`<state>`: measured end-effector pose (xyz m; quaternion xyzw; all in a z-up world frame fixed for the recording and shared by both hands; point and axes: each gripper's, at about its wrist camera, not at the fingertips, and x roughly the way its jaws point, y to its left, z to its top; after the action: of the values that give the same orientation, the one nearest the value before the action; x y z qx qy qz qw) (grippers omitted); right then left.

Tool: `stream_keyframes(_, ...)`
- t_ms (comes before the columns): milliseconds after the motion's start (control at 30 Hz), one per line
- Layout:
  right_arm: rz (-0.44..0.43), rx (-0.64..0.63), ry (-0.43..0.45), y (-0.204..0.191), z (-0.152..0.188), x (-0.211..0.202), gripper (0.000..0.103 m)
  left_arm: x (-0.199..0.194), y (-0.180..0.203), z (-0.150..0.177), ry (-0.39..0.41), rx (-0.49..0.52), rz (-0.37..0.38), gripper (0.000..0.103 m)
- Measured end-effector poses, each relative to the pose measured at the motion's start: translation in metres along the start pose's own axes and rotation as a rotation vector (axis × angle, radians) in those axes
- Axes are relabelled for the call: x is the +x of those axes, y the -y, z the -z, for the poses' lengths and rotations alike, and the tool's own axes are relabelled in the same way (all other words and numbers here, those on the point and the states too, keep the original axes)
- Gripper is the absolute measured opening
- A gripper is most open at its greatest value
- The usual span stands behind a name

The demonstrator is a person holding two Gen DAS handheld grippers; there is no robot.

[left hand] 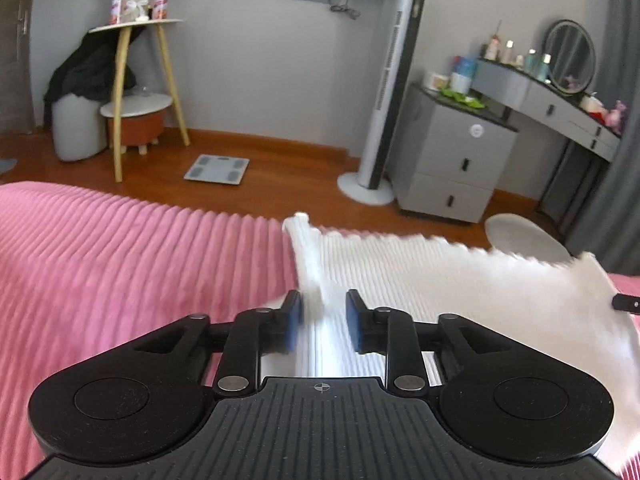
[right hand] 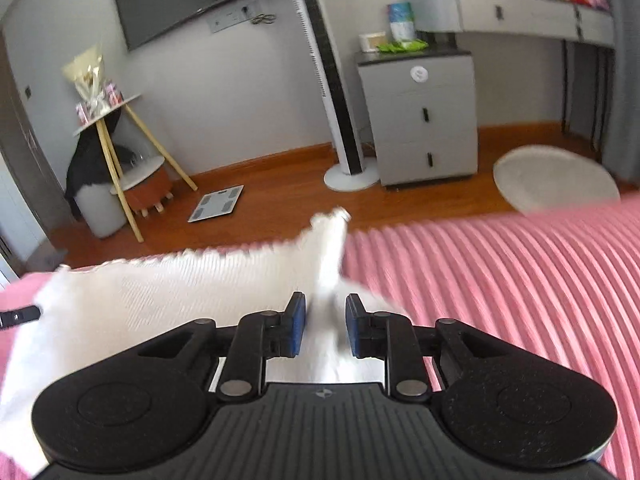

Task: Fold small clothes
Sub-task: 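Carry the held hem over the dress body with both grippers, then lower the hem onto the dress and open both grippers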

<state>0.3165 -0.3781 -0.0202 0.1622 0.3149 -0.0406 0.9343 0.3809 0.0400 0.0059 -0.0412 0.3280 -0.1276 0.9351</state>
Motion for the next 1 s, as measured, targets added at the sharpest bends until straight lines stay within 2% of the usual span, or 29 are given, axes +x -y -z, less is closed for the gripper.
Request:
stream_keyframes(67, -0.029, 0.025, -0.006, 0.008, 0.012, -0.015, 0.021, -0.015, -0.006, 0.012, -0.028, -0.023, 0.030, 0.039)
stream_keyframes(167, -0.086, 0.041, -0.019, 0.012, 0.024, -0.026, 0.021, -0.023, -0.010, 0.025, -0.111, -0.063, 0.107, 0.039)
stream_keyframes(233, -0.081, 0.043, -0.032, 0.008, 0.026, -0.025, 0.021, -0.025, -0.008, 0.029, -0.130, -0.065, 0.113, 0.040)
stream_keyframes(300, -0.080, 0.059, -0.039, 0.006, 0.026, -0.020, 0.009, -0.028, -0.010, 0.030, -0.134, -0.101, 0.111, 0.034)
stream_keyframes(333, -0.080, 0.068, -0.046, 0.005, 0.024, -0.017, 0.009, -0.024, -0.014, 0.028, -0.133, -0.122, 0.108, 0.024)
stream_keyframes(367, -0.072, 0.069, -0.047, 0.002, 0.024, -0.017, 0.008, -0.024, -0.016, 0.027, -0.142, -0.145, 0.102, 0.016)
stream_keyframes(467, -0.045, 0.004, 0.012, -0.010, 0.020, -0.030, 0.007, -0.028, -0.019, 0.023, -0.140, -0.166, 0.084, 0.014)
stream_keyframes(567, -0.031, -0.014, 0.087, -0.008, 0.017, -0.043, 0.007, -0.040, -0.014, 0.019, -0.078, -0.137, 0.070, 0.014)
stream_keyframes(633, 0.011, -0.046, 0.069, -0.005, 0.020, -0.035, 0.007, -0.037, -0.011, 0.021, -0.075, -0.110, 0.022, 0.014)
stream_keyframes(700, 0.054, -0.067, 0.005, 0.000, 0.029, -0.017, 0.007, -0.023, -0.012, 0.030, -0.110, -0.102, -0.025, 0.014)
stream_keyframes(767, 0.059, -0.106, -0.001, 0.005, 0.038, -0.006, 0.005, -0.012, -0.013, 0.041, -0.117, -0.106, -0.037, 0.016)
stream_keyframes(833, 0.058, -0.079, -0.008, 0.007, 0.033, -0.004, 0.006, -0.012, -0.005, 0.042, -0.097, -0.051, -0.064, 0.020)
stream_keyframes(900, 0.069, -0.058, -0.026, 0.003, 0.024, -0.011, 0.010, -0.020, 0.001, 0.036, -0.092, -0.031, -0.075, 0.022)
stream_keyframes(1000, 0.064, -0.058, 0.024, -0.004, 0.022, -0.036, 0.016, -0.043, 0.003, 0.029, -0.030, -0.042, -0.083, 0.029)
